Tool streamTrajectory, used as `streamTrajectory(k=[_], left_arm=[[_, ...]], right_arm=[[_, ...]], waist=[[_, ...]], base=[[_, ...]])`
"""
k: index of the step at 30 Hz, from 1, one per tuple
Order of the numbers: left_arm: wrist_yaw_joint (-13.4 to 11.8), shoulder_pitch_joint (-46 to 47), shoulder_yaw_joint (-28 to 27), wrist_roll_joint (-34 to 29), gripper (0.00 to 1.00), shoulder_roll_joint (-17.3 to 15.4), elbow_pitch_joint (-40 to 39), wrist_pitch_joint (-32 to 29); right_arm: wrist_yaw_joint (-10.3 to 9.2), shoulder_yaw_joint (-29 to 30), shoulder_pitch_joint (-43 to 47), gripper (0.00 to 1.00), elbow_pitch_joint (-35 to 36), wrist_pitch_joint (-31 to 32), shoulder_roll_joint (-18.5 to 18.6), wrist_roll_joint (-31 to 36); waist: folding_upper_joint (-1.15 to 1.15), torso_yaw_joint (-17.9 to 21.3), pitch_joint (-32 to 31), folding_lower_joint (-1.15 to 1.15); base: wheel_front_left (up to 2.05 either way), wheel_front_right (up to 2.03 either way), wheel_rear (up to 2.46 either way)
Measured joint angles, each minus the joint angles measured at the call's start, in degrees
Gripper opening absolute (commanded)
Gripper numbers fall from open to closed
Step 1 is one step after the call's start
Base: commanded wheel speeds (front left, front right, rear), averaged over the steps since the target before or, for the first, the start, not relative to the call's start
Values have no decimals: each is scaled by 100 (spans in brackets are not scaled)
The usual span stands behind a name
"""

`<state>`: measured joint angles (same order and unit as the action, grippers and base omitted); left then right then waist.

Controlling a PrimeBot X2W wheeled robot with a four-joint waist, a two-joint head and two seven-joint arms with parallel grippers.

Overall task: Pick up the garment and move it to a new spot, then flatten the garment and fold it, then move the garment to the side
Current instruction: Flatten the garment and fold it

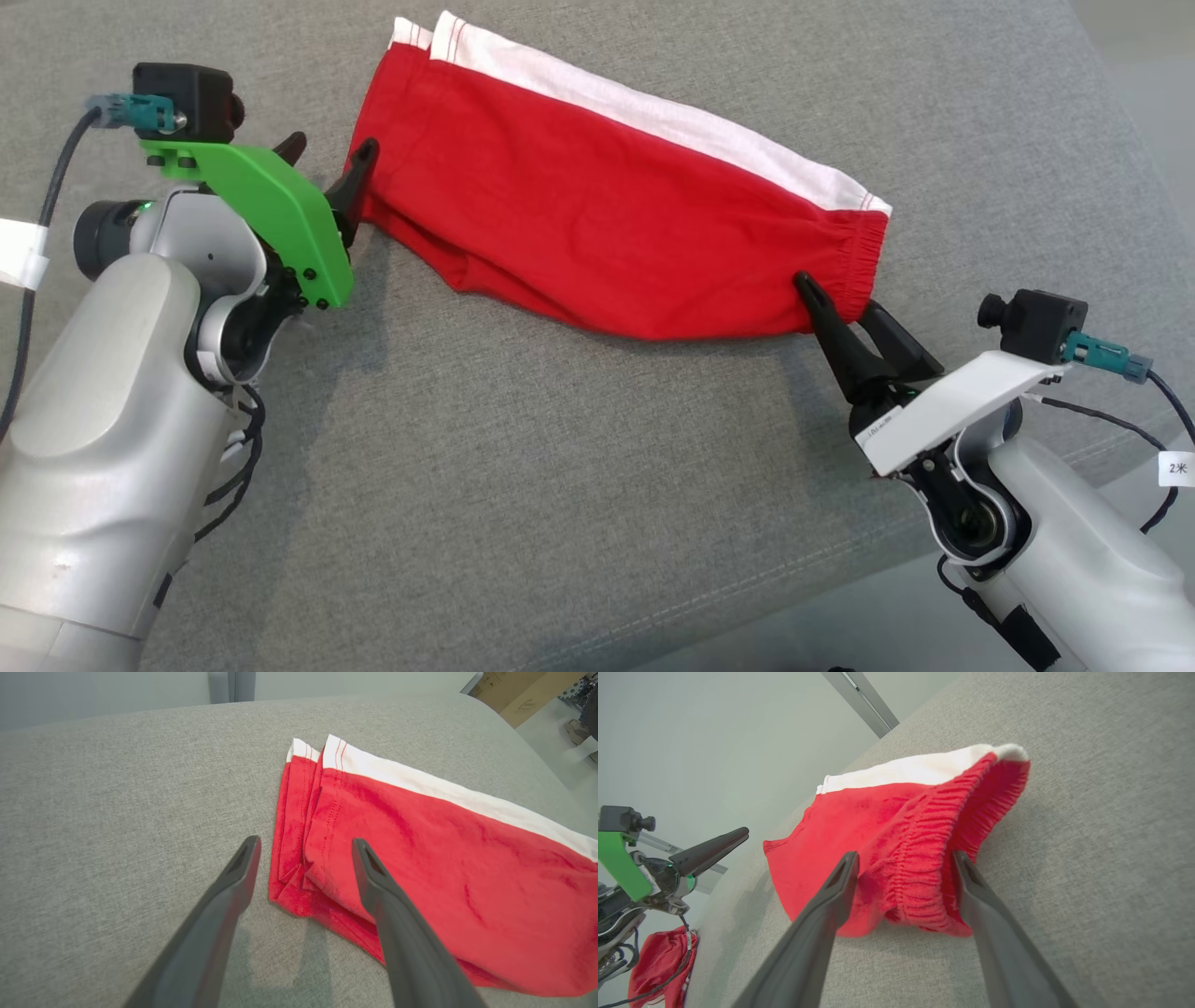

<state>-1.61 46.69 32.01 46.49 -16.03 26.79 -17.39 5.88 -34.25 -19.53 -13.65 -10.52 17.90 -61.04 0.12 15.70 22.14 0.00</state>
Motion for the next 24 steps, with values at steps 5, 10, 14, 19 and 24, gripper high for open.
streamTrajectory(k=[5,10,14,19,24], left_arm=[[-36,-2,76,-2,100,41,27,-37],[-52,-76,158,-46,100,40,104,-130],[-70,-138,174,-46,100,59,193,-132],[-121,-142,122,24,100,162,224,-183],[-152,-142,-40,286,100,379,354,-249]], right_arm=[[-64,-49,-18,100,19,25,-5,66],[-152,-53,-17,100,55,58,34,110],[-199,-69,-15,100,109,113,69,113],[-247,-92,-10,100,212,159,114,119],[-255,-112,-12,100,263,201,113,119]], waist=[[0,-45,61,0],[0,-42,82,0],[0,-30,92,0],[0,-17,124,0],[0,5,186,0]], base=[[0,0,0],[0,0,0],[0,0,0],[0,0,0],[0,0,0]])
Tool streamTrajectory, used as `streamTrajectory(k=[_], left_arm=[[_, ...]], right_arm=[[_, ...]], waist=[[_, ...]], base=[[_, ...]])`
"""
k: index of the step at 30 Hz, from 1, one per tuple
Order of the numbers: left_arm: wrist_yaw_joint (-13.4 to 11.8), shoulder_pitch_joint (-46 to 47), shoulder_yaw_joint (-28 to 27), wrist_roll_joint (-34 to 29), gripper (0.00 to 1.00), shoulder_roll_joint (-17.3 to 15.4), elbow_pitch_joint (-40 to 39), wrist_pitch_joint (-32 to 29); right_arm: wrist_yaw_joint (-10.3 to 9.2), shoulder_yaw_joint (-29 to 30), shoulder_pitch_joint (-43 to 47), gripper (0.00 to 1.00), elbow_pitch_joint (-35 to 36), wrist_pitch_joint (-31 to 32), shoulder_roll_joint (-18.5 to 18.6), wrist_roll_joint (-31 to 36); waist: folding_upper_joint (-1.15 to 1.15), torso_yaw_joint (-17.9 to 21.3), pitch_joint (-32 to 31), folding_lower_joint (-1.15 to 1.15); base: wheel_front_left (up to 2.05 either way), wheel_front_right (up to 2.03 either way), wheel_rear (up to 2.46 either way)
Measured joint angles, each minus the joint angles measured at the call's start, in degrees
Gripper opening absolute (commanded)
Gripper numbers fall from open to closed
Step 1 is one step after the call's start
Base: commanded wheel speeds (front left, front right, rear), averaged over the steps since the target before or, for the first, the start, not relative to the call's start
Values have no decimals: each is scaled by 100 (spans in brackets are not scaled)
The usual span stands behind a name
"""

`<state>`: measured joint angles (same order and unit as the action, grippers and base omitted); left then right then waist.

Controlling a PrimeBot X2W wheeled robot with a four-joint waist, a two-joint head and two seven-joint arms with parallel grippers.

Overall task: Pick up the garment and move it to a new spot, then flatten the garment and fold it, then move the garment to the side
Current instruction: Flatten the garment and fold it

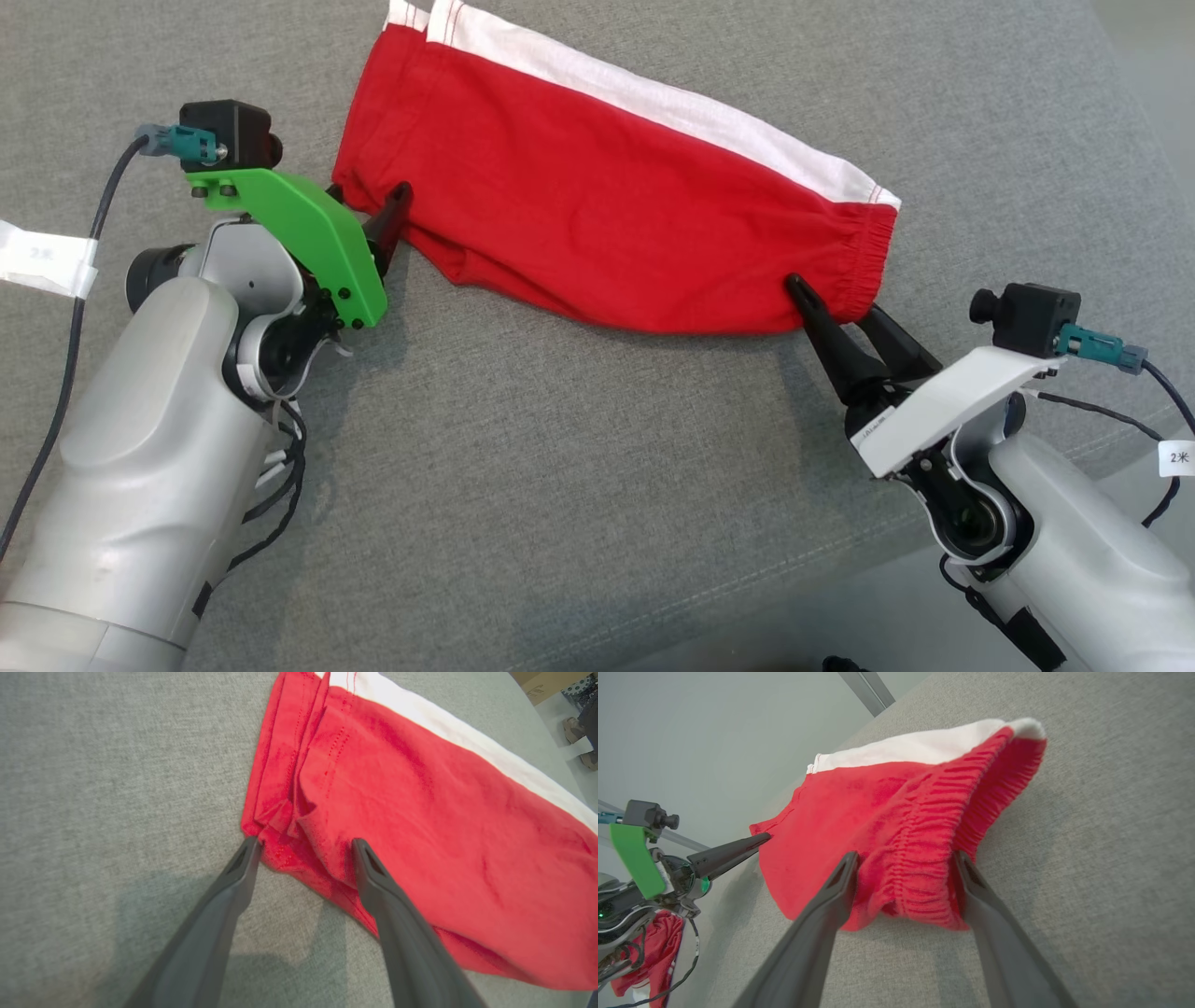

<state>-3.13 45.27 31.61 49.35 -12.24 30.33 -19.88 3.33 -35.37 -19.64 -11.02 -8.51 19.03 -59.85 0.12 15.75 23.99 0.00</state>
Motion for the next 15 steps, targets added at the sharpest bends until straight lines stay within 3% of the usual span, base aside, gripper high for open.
streamTrajectory(k=[12,13,14,15], left_arm=[[-51,63,-77,48,100,73,227,-14],[-52,65,-86,49,53,90,248,8],[-64,65,-111,51,30,119,268,33],[-67,65,-119,51,15,151,291,57]], right_arm=[[-93,-19,1,100,57,86,-74,-20],[-93,-20,1,100,56,104,-77,-20],[-93,-20,1,100,53,110,-81,-23],[-94,-15,1,100,46,112,-90,-48]], waist=[[0,61,40,0],[0,62,37,0],[0,63,33,0],[0,62,28,0]], base=[[0,0,0],[0,0,0],[0,0,0],[0,0,0]])
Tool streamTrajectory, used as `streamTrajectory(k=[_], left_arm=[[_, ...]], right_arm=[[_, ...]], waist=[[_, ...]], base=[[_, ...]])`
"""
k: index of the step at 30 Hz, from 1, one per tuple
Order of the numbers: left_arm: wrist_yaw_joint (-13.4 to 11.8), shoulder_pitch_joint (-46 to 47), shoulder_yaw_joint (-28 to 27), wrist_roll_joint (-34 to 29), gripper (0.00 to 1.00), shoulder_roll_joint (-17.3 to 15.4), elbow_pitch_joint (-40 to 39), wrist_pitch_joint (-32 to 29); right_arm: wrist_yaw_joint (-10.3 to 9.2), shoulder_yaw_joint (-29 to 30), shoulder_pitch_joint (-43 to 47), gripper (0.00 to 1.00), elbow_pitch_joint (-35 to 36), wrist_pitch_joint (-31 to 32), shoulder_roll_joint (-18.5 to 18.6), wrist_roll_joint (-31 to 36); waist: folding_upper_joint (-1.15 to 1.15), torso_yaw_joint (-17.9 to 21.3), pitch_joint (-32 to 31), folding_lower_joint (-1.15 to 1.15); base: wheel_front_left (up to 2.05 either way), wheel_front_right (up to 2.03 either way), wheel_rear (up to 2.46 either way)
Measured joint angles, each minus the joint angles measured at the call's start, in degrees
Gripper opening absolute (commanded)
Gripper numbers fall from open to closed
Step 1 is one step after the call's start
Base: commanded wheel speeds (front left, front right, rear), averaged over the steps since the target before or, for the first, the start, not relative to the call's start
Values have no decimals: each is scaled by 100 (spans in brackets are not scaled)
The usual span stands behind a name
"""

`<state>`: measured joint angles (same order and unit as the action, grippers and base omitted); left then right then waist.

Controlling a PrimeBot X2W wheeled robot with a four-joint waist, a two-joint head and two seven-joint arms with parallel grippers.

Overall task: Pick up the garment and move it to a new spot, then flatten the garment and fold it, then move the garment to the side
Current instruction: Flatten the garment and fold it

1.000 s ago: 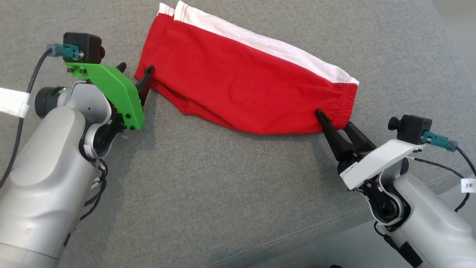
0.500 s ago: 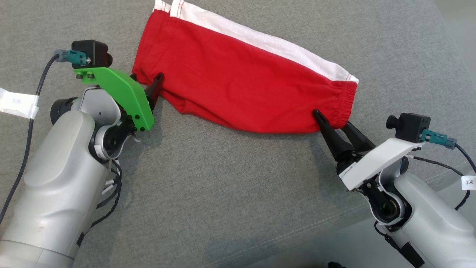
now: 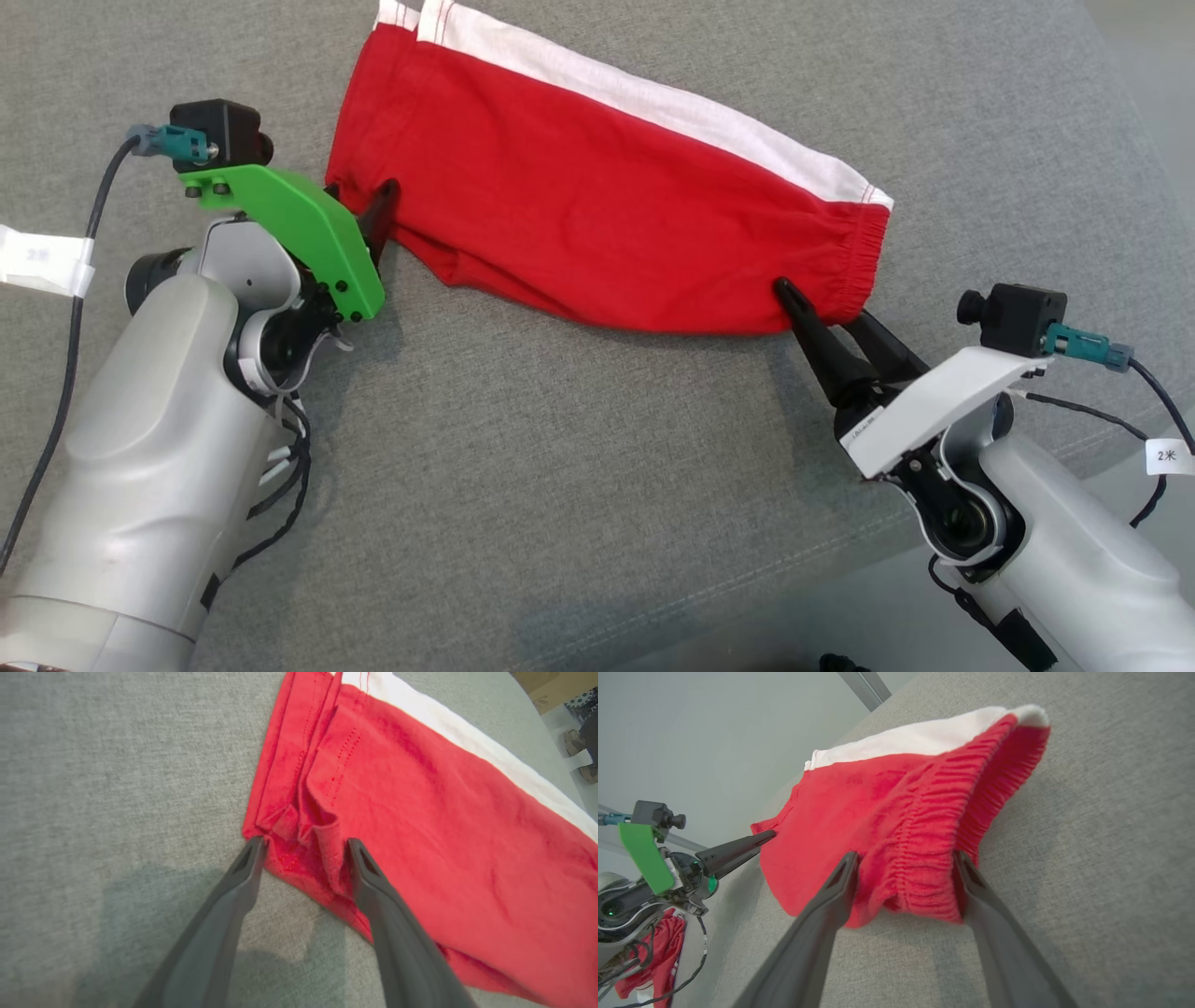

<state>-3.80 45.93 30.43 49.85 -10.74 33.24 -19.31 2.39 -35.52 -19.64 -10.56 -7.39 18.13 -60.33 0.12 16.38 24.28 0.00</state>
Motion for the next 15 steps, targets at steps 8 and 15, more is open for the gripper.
streamTrajectory(k=[8,15], left_arm=[[2,-2,-29,85,0,196,134,153],[35,-2,-32,86,0,297,145,325]], right_arm=[[-7,7,6,100,-68,135,-24,-129],[-82,201,18,100,-176,142,113,-277]], waist=[[0,-24,-34,0],[0,-186,-56,0]], base=[[0,0,0],[0,0,0]])
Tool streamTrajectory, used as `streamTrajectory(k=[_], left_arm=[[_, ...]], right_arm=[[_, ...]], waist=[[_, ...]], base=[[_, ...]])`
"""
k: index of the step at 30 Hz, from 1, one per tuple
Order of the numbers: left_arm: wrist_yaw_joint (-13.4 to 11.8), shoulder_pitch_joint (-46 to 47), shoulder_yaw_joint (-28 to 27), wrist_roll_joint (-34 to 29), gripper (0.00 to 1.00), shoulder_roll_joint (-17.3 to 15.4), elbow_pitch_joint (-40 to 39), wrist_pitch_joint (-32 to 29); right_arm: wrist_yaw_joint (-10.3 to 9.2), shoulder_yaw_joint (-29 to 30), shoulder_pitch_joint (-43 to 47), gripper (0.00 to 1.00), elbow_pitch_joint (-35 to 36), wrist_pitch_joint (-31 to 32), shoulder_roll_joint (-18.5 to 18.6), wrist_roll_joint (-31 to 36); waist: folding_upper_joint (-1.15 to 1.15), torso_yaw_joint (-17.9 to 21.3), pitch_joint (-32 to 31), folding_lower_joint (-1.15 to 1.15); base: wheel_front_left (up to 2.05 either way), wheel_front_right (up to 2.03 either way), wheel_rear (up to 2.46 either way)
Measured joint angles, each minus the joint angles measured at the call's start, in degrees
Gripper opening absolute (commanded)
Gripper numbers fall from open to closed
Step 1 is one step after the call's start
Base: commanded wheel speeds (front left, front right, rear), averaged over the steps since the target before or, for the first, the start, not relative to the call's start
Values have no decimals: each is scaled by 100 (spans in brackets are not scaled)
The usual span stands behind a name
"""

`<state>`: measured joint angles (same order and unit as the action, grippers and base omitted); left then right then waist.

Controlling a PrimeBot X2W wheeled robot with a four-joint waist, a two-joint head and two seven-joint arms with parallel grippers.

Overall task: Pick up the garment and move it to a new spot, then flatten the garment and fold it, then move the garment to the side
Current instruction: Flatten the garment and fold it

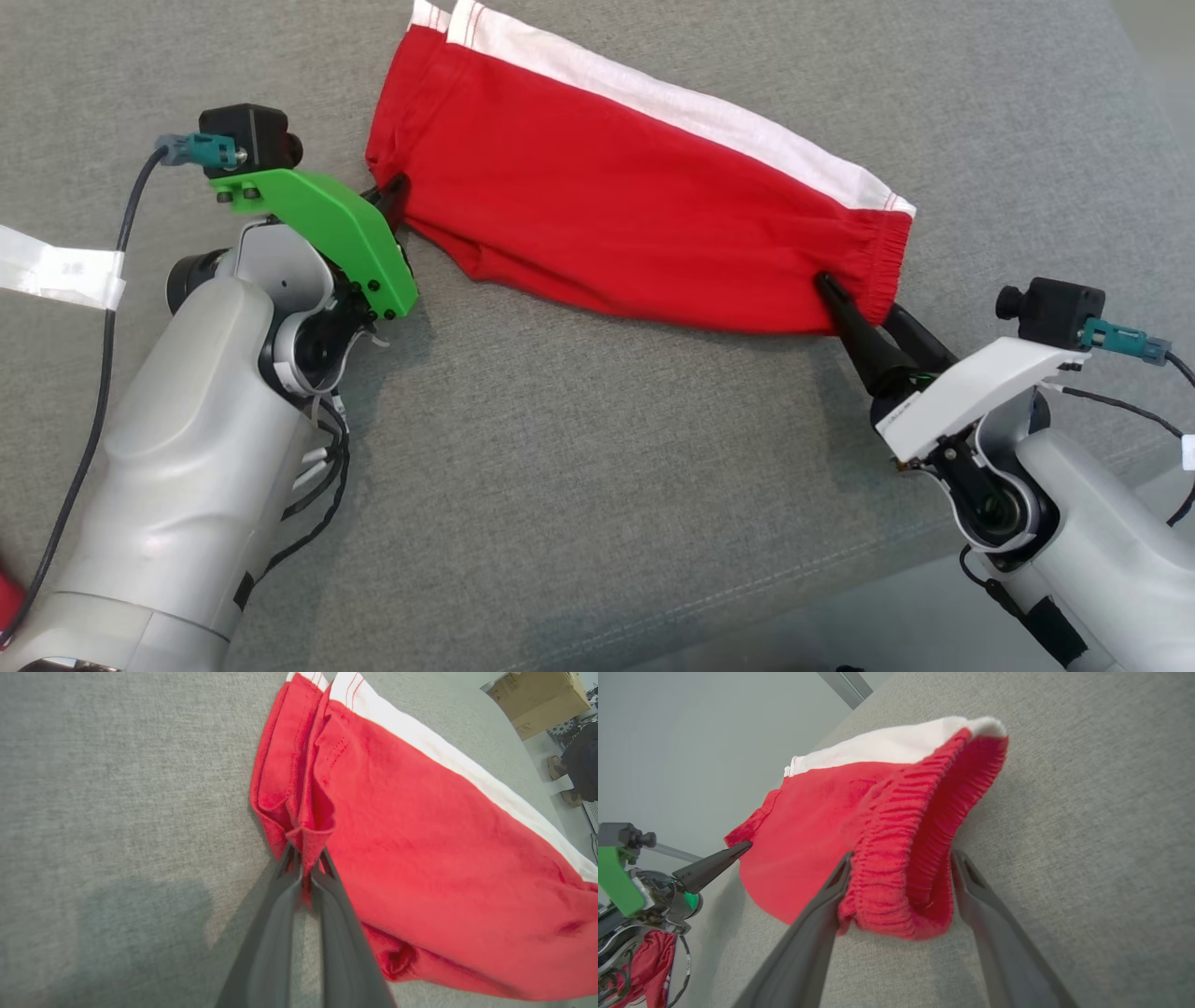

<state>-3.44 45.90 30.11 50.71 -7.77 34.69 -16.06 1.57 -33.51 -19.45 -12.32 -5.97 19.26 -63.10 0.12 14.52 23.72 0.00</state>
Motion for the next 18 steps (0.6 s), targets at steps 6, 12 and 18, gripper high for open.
streamTrajectory(k=[6,12,18], left_arm=[[45,-114,-62,118,0,102,-19,259],[100,-575,-33,154,0,229,-103,576],[100,-1053,-92,212,0,371,-322,1045]], right_arm=[[-15,158,5,100,-44,5,176,-67],[-16,212,177,100,-99,124,436,-112],[-15,167,346,100,-36,338,650,-162]], waist=[[0,-246,-71,0],[0,-573,-200,0],[0,-916,-376,0]], base=[[0,0,0],[0,0,0],[0,0,0]])
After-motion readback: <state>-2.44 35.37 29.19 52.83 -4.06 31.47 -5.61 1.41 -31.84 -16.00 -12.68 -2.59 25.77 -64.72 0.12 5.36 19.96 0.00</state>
